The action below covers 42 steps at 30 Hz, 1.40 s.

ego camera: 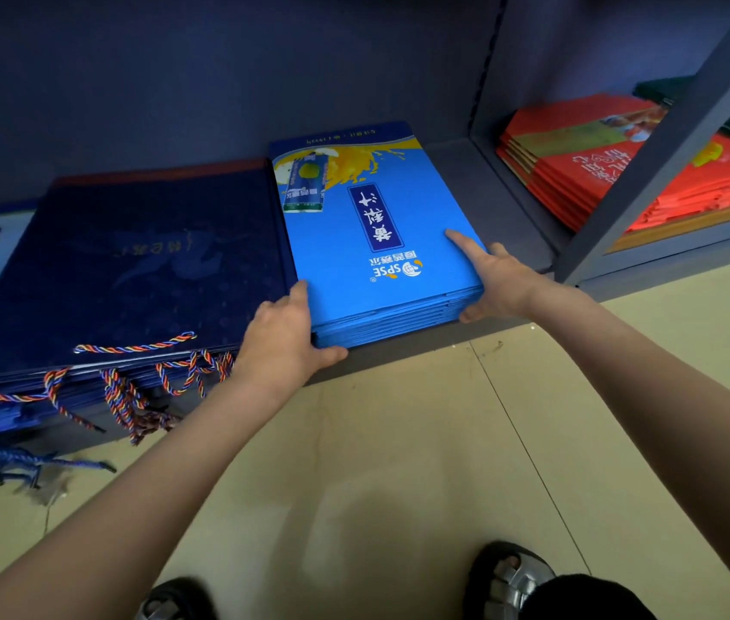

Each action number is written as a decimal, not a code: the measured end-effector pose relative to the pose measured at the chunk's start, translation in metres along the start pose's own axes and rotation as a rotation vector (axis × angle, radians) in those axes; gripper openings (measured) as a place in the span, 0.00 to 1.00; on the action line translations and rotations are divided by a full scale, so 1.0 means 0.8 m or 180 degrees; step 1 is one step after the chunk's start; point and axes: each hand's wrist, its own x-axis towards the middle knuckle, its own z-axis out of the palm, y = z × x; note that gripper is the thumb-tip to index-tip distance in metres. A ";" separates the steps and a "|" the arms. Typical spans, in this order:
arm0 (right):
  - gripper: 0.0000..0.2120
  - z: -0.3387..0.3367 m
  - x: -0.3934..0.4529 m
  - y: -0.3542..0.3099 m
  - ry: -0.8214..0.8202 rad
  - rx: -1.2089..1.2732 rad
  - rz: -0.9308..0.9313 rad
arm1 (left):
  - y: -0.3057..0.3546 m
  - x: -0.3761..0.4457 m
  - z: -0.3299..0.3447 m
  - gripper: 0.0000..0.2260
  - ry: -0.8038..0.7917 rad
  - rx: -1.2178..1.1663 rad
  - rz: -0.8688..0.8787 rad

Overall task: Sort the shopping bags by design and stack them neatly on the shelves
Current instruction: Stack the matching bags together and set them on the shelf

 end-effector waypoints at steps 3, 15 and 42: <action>0.52 -0.013 0.002 0.003 -0.0117 -0.0051 -0.0008 | 0.022 0.024 -0.011 0.40 -0.0338 0.0411 -0.0247; 0.47 -0.050 0.015 0.009 -0.0595 -0.0335 -0.0157 | 0.019 0.040 -0.024 0.40 -0.0643 0.1218 -0.0070; 0.58 -0.002 0.012 0.000 -0.0178 -0.0979 -0.0088 | 0.013 0.040 0.034 0.48 -0.0477 0.0381 -0.0730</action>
